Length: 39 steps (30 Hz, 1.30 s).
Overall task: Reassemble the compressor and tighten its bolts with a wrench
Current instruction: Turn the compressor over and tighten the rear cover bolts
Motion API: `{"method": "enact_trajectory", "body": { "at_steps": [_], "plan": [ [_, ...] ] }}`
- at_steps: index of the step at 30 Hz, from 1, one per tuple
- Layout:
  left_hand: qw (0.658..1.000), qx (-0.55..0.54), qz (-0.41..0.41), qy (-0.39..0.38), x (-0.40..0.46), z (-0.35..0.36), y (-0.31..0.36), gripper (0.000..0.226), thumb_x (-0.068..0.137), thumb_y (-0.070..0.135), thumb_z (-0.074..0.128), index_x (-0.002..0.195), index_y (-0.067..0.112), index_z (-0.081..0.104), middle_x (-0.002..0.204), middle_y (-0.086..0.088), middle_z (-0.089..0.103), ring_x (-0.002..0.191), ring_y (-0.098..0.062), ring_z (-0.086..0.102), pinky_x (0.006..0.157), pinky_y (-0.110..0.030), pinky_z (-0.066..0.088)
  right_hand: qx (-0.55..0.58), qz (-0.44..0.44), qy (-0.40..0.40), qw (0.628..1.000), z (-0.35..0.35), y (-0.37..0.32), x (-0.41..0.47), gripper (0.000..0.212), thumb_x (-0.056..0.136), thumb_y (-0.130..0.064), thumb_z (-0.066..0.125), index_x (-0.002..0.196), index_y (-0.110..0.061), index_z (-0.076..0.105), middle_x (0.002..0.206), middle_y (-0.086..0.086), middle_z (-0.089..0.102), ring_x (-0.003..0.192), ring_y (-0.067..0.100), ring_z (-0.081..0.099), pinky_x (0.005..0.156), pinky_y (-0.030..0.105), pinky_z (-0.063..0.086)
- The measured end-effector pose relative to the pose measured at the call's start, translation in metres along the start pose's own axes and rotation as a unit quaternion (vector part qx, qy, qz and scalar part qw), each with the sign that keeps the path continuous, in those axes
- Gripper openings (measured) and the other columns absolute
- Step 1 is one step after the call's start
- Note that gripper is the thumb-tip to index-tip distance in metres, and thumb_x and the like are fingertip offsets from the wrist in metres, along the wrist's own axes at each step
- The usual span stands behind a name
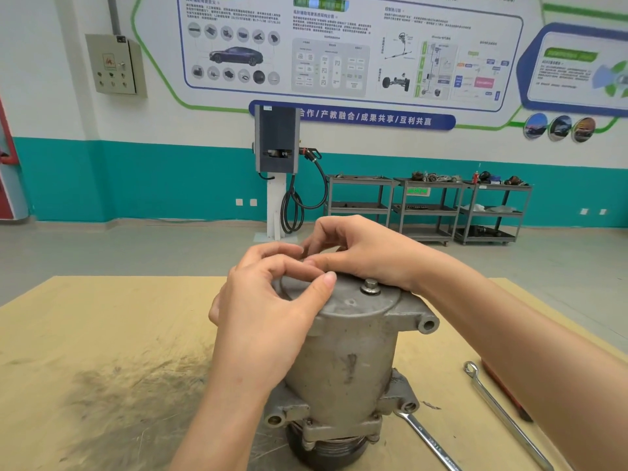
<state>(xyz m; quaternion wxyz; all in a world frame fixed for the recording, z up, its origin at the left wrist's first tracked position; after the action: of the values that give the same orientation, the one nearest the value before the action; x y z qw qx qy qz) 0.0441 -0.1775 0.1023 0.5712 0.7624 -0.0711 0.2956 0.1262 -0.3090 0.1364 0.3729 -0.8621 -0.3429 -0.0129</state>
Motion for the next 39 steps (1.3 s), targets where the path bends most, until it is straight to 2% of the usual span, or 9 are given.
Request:
{"method": "enact_trajectory", "body": {
  "at_steps": [7, 15, 18, 20, 24, 27, 32, 35, 39],
  "plan": [
    [0.999, -0.034, 0.0, -0.03, 0.003, 0.002, -0.007, 0.013, 0.075, 0.027, 0.078, 0.067, 0.037, 0.076, 0.1, 0.029, 0.062, 0.098, 0.009, 0.056, 0.08, -0.022, 0.042, 0.007, 0.004, -0.014, 1.0, -0.002, 0.001, -0.004, 0.008, 0.093, -0.022, 0.066, 0.089, -0.027, 0.069, 0.082, -0.017, 0.07, 0.075, -0.007, 0.062, 0.067, 0.009, 0.044],
    [0.998, 0.013, 0.021, -0.052, 0.001, 0.002, 0.002, 0.028, 0.085, 0.024, 0.071, 0.072, 0.049, 0.072, 0.113, 0.024, 0.057, 0.117, -0.003, 0.05, 0.109, -0.05, 0.031, 0.014, -0.003, -0.009, 1.0, 0.0, -0.002, -0.003, 0.007, 0.091, -0.019, 0.068, 0.087, -0.023, 0.067, 0.087, -0.015, 0.072, 0.083, -0.002, 0.066, 0.076, 0.013, 0.048],
    [0.999, 0.02, 0.01, -0.043, 0.001, -0.002, 0.003, 0.006, 0.073, 0.048, 0.073, 0.067, 0.047, 0.072, 0.117, 0.023, 0.056, 0.121, -0.004, 0.048, 0.109, -0.051, 0.031, 0.04, 0.004, -0.019, 0.999, -0.003, -0.001, -0.007, 0.01, 0.094, -0.014, 0.064, 0.097, -0.021, 0.071, 0.101, -0.008, 0.075, 0.096, 0.005, 0.069, 0.083, 0.017, 0.052],
    [0.999, 0.039, 0.007, -0.026, 0.0, -0.004, 0.002, 0.025, 0.054, 0.068, 0.065, 0.068, 0.048, 0.071, 0.115, 0.024, 0.056, 0.119, -0.003, 0.05, 0.107, -0.05, 0.033, 0.046, 0.015, -0.023, 0.999, -0.002, -0.001, -0.006, 0.005, 0.093, -0.014, 0.065, 0.094, -0.016, 0.069, 0.102, -0.007, 0.075, 0.096, 0.007, 0.069, 0.083, 0.019, 0.053],
    [1.0, 0.01, 0.002, -0.013, 0.002, -0.002, -0.006, 0.01, 0.064, 0.048, 0.08, 0.069, 0.048, 0.072, 0.11, 0.024, 0.059, 0.109, 0.008, 0.053, 0.094, -0.026, 0.039, 0.015, 0.019, -0.009, 1.0, 0.002, -0.001, 0.001, 0.022, 0.089, -0.018, 0.07, 0.077, -0.012, 0.053, 0.105, -0.003, 0.074, 0.101, 0.012, 0.068, 0.094, 0.033, 0.053],
    [0.999, -0.023, 0.001, -0.048, 0.006, 0.0, -0.012, 0.015, 0.073, 0.031, 0.081, 0.068, 0.044, 0.075, 0.108, 0.024, 0.061, 0.102, 0.018, 0.051, 0.082, -0.006, 0.037, 0.018, 0.018, -0.006, 1.0, 0.001, -0.001, 0.0, 0.017, 0.088, -0.021, 0.071, 0.081, -0.012, 0.058, 0.098, -0.008, 0.075, 0.096, 0.007, 0.069, 0.087, 0.022, 0.054],
    [0.994, -0.024, 0.016, -0.106, 0.005, 0.006, -0.009, 0.024, 0.088, 0.023, 0.07, 0.071, 0.039, 0.077, 0.117, 0.023, 0.058, 0.11, 0.013, 0.048, 0.093, -0.015, 0.038, 0.031, 0.024, -0.027, 0.999, -0.002, 0.001, -0.006, 0.009, 0.091, -0.025, 0.068, 0.1, -0.025, 0.067, 0.103, -0.004, 0.073, 0.098, 0.01, 0.067, 0.093, 0.026, 0.051],
    [0.995, 0.024, 0.03, -0.096, 0.004, 0.006, -0.004, 0.014, 0.078, 0.044, 0.061, 0.074, 0.047, 0.074, 0.123, 0.025, 0.053, 0.128, -0.002, 0.042, 0.111, -0.046, 0.03, 0.032, 0.025, -0.03, 0.999, -0.001, -0.001, -0.005, 0.004, 0.091, -0.018, 0.067, 0.094, -0.021, 0.069, 0.103, -0.005, 0.074, 0.099, 0.01, 0.068, 0.092, 0.024, 0.052],
    [0.999, 0.023, 0.011, -0.037, -0.002, 0.003, -0.001, 0.018, 0.066, 0.06, 0.079, 0.068, 0.044, 0.072, 0.12, 0.023, 0.055, 0.126, -0.006, 0.046, 0.109, -0.052, 0.031, -0.014, 0.028, -0.01, 0.999, 0.002, -0.003, 0.0, 0.016, 0.089, -0.019, 0.069, 0.081, -0.01, 0.058, 0.106, 0.007, 0.072, 0.104, 0.02, 0.066, 0.097, 0.042, 0.051]
  ]
}}
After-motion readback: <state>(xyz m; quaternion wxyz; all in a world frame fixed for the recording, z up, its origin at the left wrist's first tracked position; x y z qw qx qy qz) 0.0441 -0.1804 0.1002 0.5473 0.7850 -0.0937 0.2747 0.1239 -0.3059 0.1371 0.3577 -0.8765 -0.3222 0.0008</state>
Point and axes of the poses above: each hand's wrist, its own x-axis towards the middle knuckle, its own z-axis out of the palm, y = z × x, the point moved 5 cm from there along x, towards the middle knuckle
